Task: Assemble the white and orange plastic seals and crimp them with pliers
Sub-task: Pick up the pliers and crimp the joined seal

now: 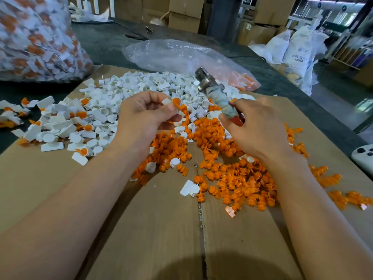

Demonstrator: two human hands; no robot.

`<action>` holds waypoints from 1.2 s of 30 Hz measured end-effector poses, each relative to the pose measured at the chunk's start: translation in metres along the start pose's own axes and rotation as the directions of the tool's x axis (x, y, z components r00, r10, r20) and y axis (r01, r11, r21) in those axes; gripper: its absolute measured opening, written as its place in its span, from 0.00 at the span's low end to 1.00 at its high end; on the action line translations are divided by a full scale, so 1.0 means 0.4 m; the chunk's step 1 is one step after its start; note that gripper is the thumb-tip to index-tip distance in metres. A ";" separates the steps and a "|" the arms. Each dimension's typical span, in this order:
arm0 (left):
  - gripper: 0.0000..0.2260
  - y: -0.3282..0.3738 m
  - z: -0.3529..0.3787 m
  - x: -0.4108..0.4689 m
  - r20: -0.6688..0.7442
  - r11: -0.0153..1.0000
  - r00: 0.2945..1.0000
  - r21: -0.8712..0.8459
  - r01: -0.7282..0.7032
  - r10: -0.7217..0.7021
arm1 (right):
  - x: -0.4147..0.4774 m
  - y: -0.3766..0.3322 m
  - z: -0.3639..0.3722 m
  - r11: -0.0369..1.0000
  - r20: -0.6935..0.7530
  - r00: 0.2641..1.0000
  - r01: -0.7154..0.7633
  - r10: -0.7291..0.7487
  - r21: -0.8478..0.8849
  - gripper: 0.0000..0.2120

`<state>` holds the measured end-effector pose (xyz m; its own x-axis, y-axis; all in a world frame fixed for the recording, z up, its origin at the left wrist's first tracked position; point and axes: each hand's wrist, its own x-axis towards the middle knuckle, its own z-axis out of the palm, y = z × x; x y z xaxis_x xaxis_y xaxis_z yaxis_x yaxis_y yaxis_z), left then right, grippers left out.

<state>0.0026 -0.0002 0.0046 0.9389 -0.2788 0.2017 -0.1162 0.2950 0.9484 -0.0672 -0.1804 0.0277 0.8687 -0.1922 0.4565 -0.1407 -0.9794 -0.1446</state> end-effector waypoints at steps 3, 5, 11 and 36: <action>0.07 0.002 0.001 0.000 -0.021 0.999 0.999 -0.041 -0.031 0.030 | -0.006 -0.015 0.012 0.999 0.042 0.998 0.038 -0.038 0.011 0.18; 0.07 0.003 0.003 -0.001 -0.031 0.997 0.999 -0.066 -0.045 0.043 | -0.010 -0.023 0.017 0.996 0.074 0.996 0.051 -0.056 0.069 0.19; 0.06 0.004 0.005 -0.001 -0.044 0.993 0.996 -0.081 -0.082 0.078 | -0.018 -0.040 0.027 0.988 0.174 0.979 0.087 -0.108 0.124 0.25; 0.11 0.002 0.005 0.004 -0.074 0.993 0.997 -0.115 -0.041 0.032 | -0.026 -0.052 0.026 0.963 0.242 0.958 0.092 -0.155 0.252 0.10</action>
<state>0.0035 -0.0023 0.0062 0.9561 -0.2004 0.2136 -0.1165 0.4090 0.9051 -0.0684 -0.1574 0.0170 0.9688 -0.0177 0.2473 0.0639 -0.9458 -0.3183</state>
